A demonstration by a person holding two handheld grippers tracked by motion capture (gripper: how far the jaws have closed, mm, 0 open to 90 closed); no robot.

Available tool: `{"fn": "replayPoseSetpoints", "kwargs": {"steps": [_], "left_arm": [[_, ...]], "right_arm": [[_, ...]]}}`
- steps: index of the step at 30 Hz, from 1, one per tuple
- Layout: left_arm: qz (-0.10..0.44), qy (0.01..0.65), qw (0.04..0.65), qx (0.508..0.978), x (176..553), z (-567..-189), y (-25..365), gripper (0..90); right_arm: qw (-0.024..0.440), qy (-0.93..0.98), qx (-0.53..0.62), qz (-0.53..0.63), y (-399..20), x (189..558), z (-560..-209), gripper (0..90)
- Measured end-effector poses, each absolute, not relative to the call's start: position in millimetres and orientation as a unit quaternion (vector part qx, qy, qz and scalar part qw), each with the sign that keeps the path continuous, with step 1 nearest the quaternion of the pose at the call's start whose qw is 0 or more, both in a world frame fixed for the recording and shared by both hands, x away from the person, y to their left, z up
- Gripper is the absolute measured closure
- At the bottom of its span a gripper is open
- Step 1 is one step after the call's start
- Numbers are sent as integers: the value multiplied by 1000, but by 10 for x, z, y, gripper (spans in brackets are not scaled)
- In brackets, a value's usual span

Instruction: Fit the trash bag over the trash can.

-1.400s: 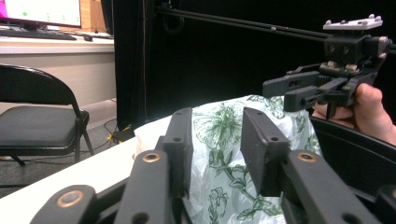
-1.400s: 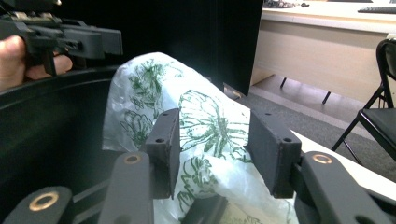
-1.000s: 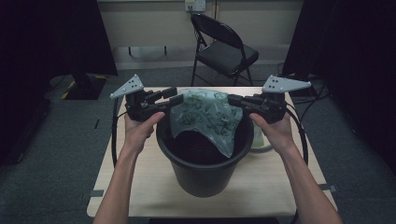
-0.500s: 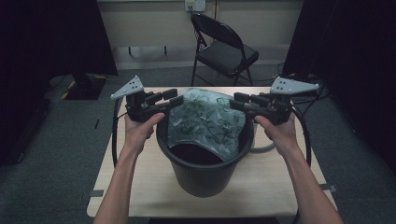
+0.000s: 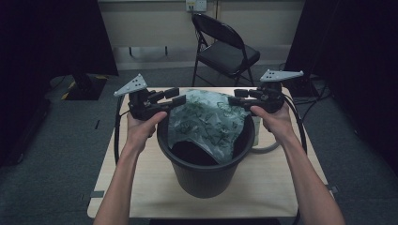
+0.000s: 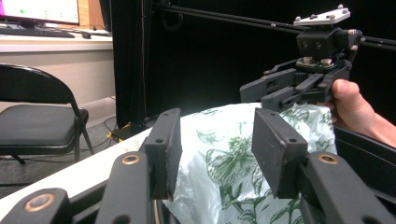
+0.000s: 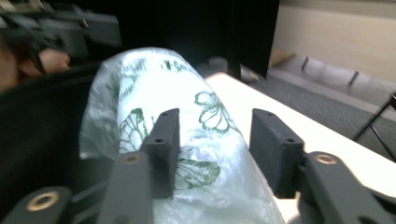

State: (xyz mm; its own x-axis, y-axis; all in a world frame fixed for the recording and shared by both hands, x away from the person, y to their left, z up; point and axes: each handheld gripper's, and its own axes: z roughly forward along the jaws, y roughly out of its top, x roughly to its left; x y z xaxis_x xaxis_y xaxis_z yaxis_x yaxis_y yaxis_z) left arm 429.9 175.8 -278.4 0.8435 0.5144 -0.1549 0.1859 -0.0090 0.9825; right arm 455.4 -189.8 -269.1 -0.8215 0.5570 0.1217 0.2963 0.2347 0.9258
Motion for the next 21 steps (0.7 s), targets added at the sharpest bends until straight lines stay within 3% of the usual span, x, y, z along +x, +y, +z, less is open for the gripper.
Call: {"fn": "replayPoseSetpoints", "kwargs": {"steps": [4,8,13,19,21], "left_arm": [[128,249,659,698,4284,-2756,1741,511],[132,245,658,700,4270,-2703,1737,498],[143,234,657,703,4262,-2610,1697,441],[156,195,655,714,4222,-2474,1624,292],[147,178,662,714,4207,-2447,1617,287]], "right_arm": [[133,792,269,531,-1844,4537,-2698,769],[173,775,265,547,-1831,4477,-2647,900],[177,771,233,566,-1725,4355,-2448,900],[166,759,177,604,-1507,4080,-2154,900],[167,755,163,612,-1444,4010,-2083,900]]}}
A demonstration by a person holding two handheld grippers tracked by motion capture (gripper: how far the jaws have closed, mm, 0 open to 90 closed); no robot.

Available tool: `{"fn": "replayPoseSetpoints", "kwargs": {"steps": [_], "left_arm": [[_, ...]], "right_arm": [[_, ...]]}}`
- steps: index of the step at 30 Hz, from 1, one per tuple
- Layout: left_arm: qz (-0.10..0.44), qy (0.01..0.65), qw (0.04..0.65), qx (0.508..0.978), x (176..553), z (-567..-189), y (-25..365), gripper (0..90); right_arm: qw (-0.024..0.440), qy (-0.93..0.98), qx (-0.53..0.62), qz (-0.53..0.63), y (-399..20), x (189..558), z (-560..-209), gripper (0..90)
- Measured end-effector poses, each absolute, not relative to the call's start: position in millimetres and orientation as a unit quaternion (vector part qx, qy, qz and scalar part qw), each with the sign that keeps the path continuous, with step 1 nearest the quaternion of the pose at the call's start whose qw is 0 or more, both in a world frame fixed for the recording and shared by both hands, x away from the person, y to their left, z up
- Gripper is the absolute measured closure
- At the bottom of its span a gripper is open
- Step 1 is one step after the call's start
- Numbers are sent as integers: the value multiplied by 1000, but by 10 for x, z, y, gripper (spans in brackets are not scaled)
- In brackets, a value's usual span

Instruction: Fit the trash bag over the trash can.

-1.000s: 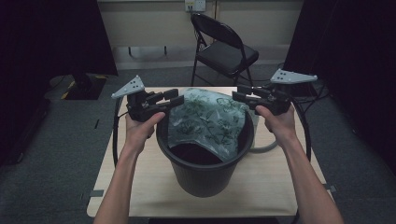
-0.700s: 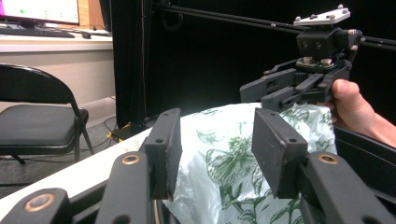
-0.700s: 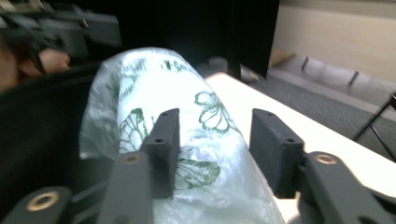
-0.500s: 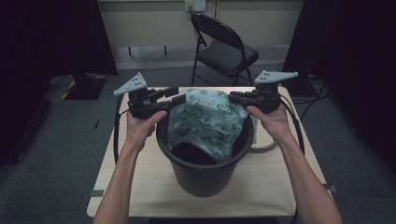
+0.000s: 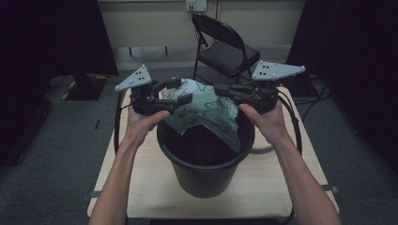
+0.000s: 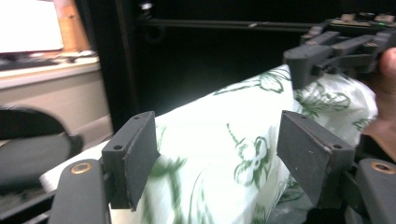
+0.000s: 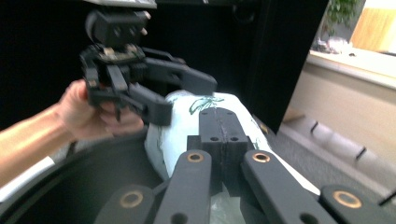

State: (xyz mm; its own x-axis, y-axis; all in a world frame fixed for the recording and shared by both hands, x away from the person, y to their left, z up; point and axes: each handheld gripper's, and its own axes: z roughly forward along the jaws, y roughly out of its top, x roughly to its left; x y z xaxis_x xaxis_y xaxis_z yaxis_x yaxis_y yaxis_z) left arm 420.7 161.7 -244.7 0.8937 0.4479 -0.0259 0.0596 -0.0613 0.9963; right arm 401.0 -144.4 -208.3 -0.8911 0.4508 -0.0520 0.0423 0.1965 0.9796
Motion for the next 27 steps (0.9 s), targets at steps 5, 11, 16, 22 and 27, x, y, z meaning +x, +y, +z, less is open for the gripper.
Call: {"fn": "replayPoseSetpoints", "kwargs": {"steps": [5,11,16,22,27], "left_arm": [[123,137,663,726,4154,-2442,1636,815],[123,115,647,744,4115,-2536,1664,900],[114,108,642,751,4103,-2625,1650,900],[108,112,647,747,4120,-2655,1655,900],[105,140,657,734,4113,-2710,1693,862]], "right_arm": [[158,760,148,613,-1356,3967,-2050,895],[167,751,171,616,-1560,4027,-2133,654],[165,736,201,625,-1757,4294,-2225,708],[124,747,231,611,-1802,4656,-2455,521],[88,768,239,588,-1846,4701,-2661,523]]}}
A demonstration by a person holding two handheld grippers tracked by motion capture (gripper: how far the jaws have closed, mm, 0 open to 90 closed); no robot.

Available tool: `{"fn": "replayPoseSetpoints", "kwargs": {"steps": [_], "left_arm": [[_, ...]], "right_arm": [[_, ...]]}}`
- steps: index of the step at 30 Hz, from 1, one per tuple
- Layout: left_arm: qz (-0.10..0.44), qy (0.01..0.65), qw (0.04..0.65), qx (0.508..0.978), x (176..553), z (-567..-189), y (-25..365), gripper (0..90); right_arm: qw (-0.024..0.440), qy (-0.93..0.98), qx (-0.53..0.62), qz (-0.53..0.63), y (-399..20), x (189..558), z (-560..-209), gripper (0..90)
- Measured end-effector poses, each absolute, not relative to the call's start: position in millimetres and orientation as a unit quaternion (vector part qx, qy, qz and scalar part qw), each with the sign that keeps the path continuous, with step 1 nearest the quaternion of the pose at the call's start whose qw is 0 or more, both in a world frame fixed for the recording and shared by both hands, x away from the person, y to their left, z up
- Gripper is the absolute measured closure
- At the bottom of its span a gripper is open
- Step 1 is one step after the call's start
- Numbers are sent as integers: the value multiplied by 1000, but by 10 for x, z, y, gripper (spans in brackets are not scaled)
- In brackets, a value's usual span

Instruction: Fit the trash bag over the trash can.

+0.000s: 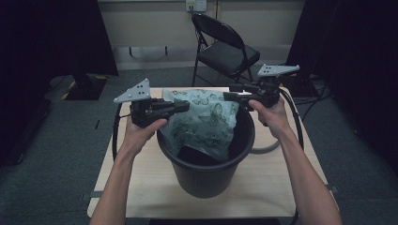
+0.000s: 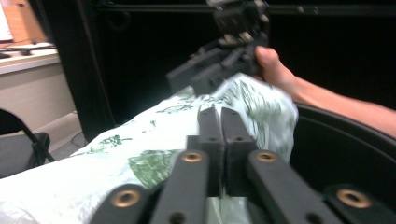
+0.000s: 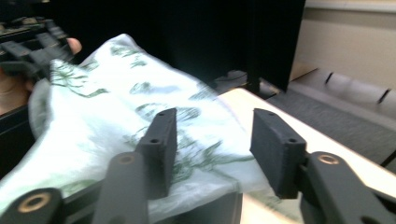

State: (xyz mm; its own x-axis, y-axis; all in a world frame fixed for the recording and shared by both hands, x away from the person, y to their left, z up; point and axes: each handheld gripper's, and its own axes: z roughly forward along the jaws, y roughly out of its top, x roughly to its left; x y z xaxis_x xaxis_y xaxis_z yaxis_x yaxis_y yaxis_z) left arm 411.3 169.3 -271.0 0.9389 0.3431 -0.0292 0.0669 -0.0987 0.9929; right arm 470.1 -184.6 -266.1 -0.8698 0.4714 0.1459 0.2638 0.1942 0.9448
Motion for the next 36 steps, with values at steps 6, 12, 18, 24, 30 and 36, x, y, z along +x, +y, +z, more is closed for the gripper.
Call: {"fn": "replayPoseSetpoints", "kwargs": {"steps": [6,12,18,24,30,36], "left_arm": [[107,202,680,697,4158,-2749,1789,579],[106,230,678,690,4270,-2789,1820,489],[113,231,668,699,4295,-2803,1801,447],[118,234,667,698,4275,-2789,1843,438],[117,234,667,698,4265,-2798,1856,439],[111,233,665,701,4275,-2844,1826,446]], "right_arm": [[89,771,250,579,-1946,4602,-2735,527],[93,773,258,572,-1944,4613,-2796,512],[122,765,258,577,-1928,4599,-2767,819],[140,762,235,587,-1885,4383,-2610,900],[138,779,210,574,-1890,4019,-2650,889],[149,764,227,585,-2003,4038,-2672,650]]}}
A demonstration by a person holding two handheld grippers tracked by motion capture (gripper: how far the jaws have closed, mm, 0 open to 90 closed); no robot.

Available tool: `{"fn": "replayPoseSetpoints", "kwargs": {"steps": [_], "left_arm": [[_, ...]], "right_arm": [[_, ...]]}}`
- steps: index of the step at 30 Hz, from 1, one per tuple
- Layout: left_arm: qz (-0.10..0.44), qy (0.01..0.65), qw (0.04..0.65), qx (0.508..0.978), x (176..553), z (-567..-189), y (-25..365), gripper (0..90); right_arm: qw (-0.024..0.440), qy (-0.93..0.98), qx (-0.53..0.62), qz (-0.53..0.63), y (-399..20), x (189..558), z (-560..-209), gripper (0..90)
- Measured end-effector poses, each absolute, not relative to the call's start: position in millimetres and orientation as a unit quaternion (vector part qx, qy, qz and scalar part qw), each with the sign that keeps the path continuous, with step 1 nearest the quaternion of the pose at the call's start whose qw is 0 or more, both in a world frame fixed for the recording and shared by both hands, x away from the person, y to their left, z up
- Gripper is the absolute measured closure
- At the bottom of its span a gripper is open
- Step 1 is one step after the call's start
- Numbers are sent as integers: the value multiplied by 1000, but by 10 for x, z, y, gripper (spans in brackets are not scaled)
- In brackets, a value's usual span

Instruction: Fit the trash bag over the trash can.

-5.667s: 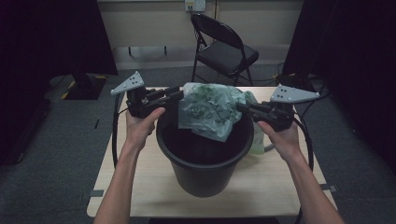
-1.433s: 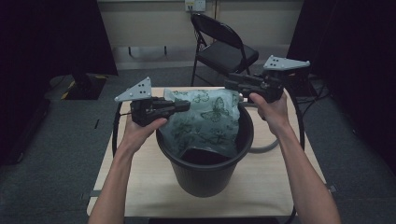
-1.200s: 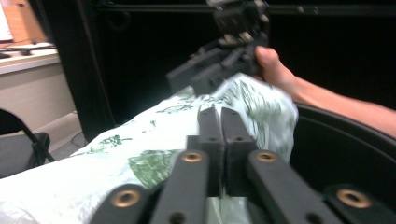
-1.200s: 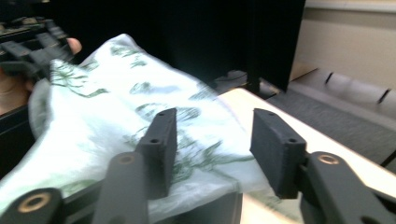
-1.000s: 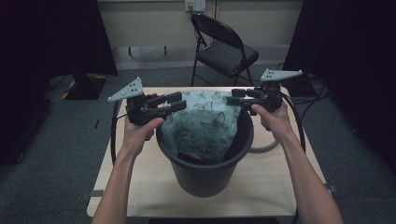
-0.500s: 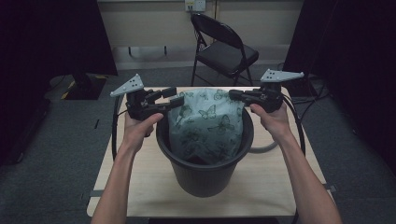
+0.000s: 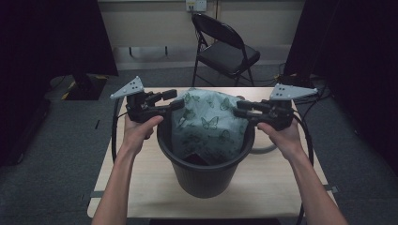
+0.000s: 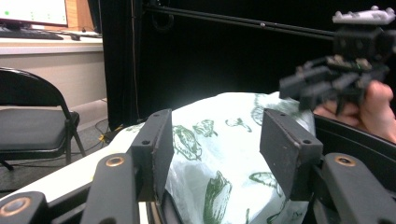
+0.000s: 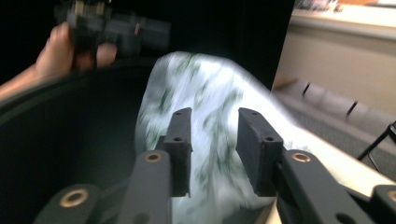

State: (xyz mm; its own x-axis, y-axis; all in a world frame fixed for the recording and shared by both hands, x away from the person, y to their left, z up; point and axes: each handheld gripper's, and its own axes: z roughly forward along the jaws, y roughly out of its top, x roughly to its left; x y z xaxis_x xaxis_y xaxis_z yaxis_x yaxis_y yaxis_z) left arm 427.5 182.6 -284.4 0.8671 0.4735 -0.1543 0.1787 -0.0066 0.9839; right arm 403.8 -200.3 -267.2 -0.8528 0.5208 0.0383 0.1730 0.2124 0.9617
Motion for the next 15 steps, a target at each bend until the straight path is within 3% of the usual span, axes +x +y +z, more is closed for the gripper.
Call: {"fn": "replayPoseSetpoints", "kwargs": {"steps": [6,12,15], "left_arm": [[102,233,670,697,4334,-2868,1809,472],[102,229,669,700,4346,-2860,1799,479],[109,231,665,701,4338,-2851,1814,469]], "right_arm": [[156,746,252,597,-2038,4432,-2596,566],[92,765,257,583,-1828,4782,-2712,456],[64,777,256,572,-1787,4838,-2705,464]]}}
